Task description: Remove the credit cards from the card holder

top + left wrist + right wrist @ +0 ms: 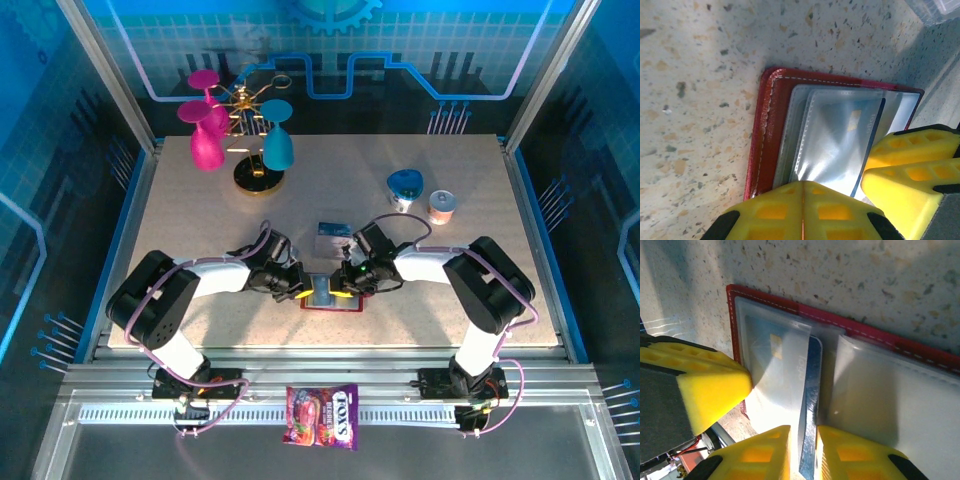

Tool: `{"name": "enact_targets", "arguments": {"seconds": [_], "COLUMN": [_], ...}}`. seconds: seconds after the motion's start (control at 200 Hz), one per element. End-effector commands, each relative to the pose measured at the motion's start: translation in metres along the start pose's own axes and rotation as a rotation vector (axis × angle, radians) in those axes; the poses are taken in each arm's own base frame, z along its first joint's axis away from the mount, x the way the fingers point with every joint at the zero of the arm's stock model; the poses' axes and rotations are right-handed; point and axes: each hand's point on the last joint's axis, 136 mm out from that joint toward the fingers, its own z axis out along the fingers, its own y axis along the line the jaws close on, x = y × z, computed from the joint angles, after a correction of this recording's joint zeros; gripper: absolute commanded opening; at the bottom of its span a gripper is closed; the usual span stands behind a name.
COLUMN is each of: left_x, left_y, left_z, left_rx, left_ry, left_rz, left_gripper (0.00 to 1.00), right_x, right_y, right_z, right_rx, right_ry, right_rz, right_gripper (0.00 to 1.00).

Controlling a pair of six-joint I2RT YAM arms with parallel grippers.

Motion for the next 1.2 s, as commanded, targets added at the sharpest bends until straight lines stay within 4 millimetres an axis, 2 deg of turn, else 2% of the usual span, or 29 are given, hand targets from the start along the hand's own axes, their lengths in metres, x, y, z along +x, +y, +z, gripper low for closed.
{"name": "enact_targets", "arguments": {"seconds": [0.0,0.31,0.545,1.196], "left_x": [0.008,0.007,0.007,0.008], "left_y": [0.024,0.023,0.023,0.02], "left_z": [0.005,0.005,0.005,-0.001], "left_rx": [-0.087,-0.091,-0.096,-0.096], "left_ry": [0.036,0.035,0.036,0.02], "left_rz": [-0.021,-0.023,-0.026,-0.024], "left_gripper": [0.08,0.08,0.08,0.08], "right_x": [-0.003,-0.002,-0.004,0.002], "right_y": [0.007,0.002,-0.001,-0.034], "right_z": [-0.005,-0.003,-0.01,-0.04], "right_rx": [-0.055,-0.076,-0.088,-0.026], "right_ry": [-0.011,-0.015,-0.031,-0.03], "right_rz": [0.003,0.019,0.023,0.033], "right_gripper": [0.19,0.12,0.06,0.06]}}
